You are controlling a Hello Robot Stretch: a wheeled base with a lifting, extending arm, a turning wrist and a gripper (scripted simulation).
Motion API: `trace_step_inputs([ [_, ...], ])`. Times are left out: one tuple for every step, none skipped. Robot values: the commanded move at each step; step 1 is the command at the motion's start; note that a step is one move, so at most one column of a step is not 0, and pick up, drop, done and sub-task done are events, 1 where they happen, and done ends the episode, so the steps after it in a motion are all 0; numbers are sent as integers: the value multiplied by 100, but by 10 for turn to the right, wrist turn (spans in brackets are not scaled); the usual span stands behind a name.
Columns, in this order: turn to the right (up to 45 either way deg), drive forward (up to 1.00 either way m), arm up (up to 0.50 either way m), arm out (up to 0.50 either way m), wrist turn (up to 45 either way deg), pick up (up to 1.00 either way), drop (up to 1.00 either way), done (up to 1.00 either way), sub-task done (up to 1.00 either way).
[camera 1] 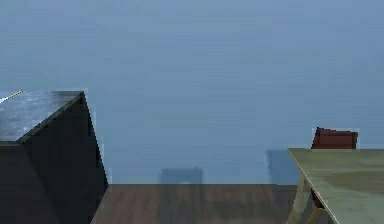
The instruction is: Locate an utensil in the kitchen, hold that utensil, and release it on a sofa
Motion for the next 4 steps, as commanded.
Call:
trace_step_inputs([
  [0, 0, 0, 0, -450, 0, 0, 0, 0],
  [0, 0, 0, 0, -450, 0, 0, 0, 0],
  [0, 0, 0, -36, 0, 0, 0, 0, 0],
  [450, 0, 0, 0, 0, 0, 0, 0, 0],
])
